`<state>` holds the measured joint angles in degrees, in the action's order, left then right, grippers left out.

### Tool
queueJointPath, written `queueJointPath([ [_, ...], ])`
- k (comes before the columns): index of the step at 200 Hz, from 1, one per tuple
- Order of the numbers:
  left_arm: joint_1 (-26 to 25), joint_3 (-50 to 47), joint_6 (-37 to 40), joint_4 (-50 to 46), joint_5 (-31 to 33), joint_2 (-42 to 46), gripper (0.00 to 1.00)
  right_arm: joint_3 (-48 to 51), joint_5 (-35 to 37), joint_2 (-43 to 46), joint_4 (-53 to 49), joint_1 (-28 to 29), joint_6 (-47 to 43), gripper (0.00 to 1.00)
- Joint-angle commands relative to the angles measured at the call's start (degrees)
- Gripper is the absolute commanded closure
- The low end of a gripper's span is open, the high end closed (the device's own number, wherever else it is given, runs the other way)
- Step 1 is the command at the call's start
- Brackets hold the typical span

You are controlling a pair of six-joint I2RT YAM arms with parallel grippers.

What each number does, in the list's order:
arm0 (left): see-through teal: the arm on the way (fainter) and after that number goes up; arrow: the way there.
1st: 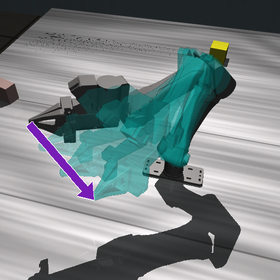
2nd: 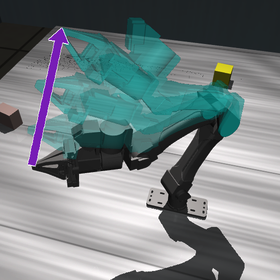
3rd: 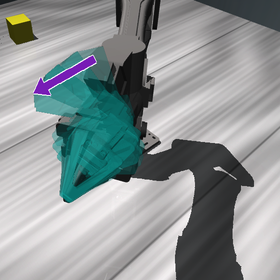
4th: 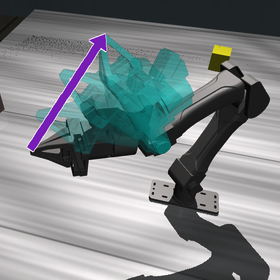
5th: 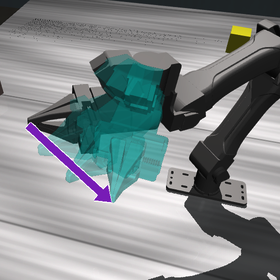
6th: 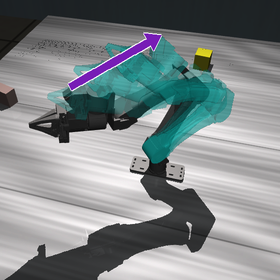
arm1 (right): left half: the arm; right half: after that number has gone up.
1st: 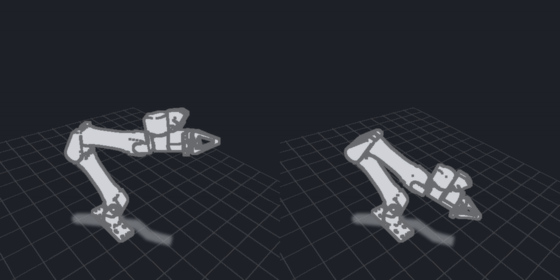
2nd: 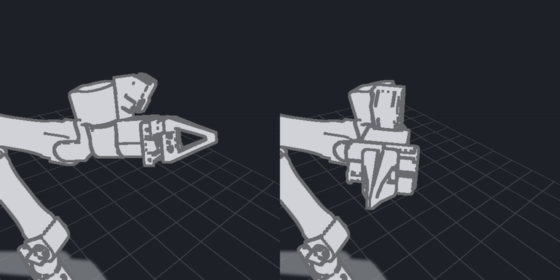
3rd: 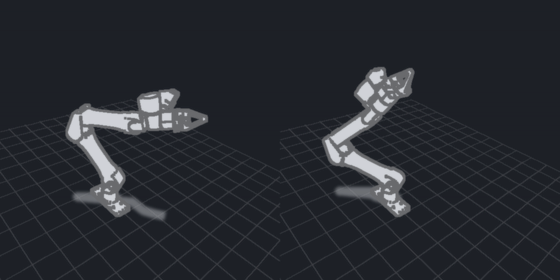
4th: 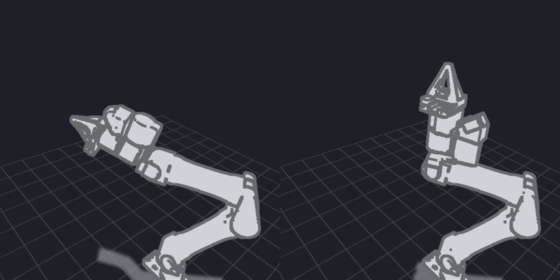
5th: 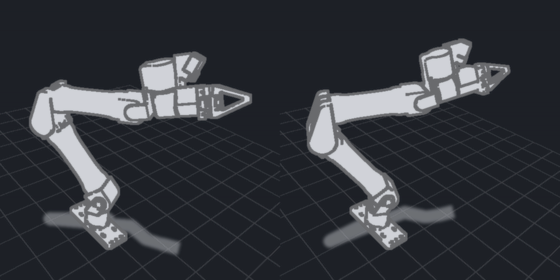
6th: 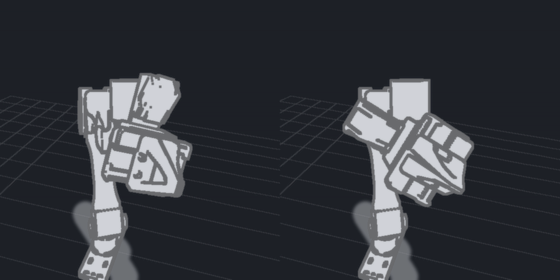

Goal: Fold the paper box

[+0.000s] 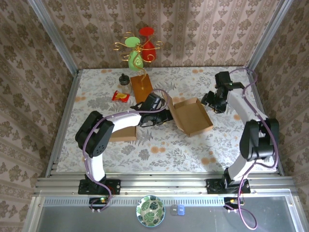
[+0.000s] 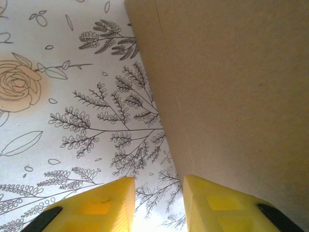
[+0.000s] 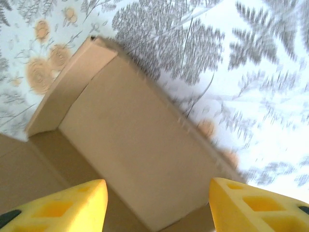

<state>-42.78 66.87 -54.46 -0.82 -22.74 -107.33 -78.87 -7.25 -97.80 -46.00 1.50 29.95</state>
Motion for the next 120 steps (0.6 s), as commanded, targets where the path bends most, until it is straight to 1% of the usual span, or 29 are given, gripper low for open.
queueJointPath([
  [1, -0.63, 1.89, -0.49, -1.12, -0.81, -1.25, 0.67, -2.85, 0.42, -6.10, -2.49, -0.92, -13.17, 0.39],
  [25, -0.62, 2.36, -0.39, -1.60, -0.81, -1.39, 0.67, -5.55, -4.47, -11.33, -2.46, -0.88, -16.18, 0.38],
  [50, -0.54, 2.78, -0.30, -1.96, -0.73, -1.65, 0.68, -6.54, -5.15, -14.47, -2.90, -0.88, -16.03, 0.39],
  [86, -0.38, 3.42, -0.13, -2.19, -0.99, -2.08, 0.68, -6.17, -5.31, -16.71, -3.29, -0.62, -15.65, 0.46],
  [120, -0.11, 4.23, 0.23, -2.85, -1.05, -2.36, 0.68, -3.38, -4.45, -15.42, -2.12, -0.26, -13.28, 0.58],
])
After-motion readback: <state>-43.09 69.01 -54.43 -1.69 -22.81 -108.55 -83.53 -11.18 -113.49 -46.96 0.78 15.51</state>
